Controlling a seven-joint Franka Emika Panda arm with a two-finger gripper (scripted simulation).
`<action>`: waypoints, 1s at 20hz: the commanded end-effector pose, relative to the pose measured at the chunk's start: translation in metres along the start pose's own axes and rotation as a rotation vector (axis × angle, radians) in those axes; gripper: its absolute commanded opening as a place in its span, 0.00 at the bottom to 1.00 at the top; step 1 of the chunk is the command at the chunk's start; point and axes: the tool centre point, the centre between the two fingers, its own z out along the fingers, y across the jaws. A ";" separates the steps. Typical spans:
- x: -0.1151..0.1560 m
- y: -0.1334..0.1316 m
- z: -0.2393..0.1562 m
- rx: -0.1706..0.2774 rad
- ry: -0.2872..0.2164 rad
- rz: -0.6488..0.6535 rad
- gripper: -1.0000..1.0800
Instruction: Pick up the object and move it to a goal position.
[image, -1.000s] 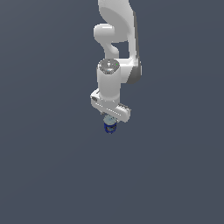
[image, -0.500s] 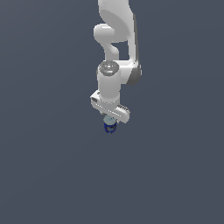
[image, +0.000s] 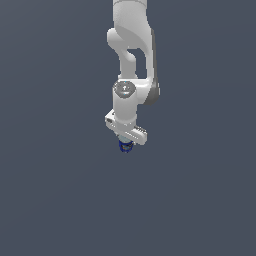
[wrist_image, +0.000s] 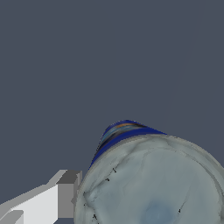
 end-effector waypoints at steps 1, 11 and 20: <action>0.001 0.000 0.004 0.001 0.001 0.000 0.96; 0.001 0.000 0.004 0.001 0.001 0.000 0.00; 0.003 0.003 -0.011 0.002 0.001 0.000 0.00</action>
